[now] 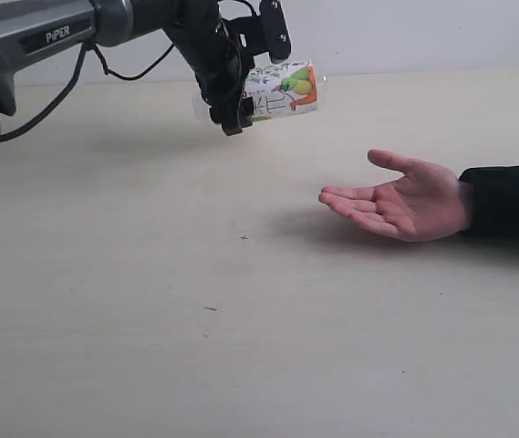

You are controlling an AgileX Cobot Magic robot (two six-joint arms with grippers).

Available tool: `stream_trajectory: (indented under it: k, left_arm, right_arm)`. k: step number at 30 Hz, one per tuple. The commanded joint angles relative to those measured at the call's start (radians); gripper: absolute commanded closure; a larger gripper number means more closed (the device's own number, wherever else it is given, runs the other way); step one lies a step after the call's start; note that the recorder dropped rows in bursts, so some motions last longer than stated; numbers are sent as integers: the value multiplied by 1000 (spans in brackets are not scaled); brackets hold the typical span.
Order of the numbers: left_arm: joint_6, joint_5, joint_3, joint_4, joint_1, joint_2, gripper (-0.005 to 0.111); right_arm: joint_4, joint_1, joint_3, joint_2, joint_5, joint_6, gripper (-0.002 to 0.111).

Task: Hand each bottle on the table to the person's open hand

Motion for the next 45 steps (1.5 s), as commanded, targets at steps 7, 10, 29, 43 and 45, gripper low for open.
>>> stream_trajectory:
  k: [7, 10, 29, 43, 45]
  left_arm:
    - [21, 203, -1, 73, -66, -98, 107]
    - [153, 247, -1, 118, -121, -108, 107]
    - [515, 235, -1, 108, -334, -108, 107]
    - [706, 74, -1, -18, -344, -20, 107]
    - [733, 60, -1, -19, -351, -2, 107]
  right_arm:
    - [-1, 0, 4, -3, -17, -4, 108]
    - [-1, 0, 4, -3, -17, -4, 108]
    - [-1, 0, 4, -3, -17, -4, 108]
    - [-1, 0, 4, -3, -17, -4, 108]
    - [-1, 0, 4, -3, -17, -4, 108]
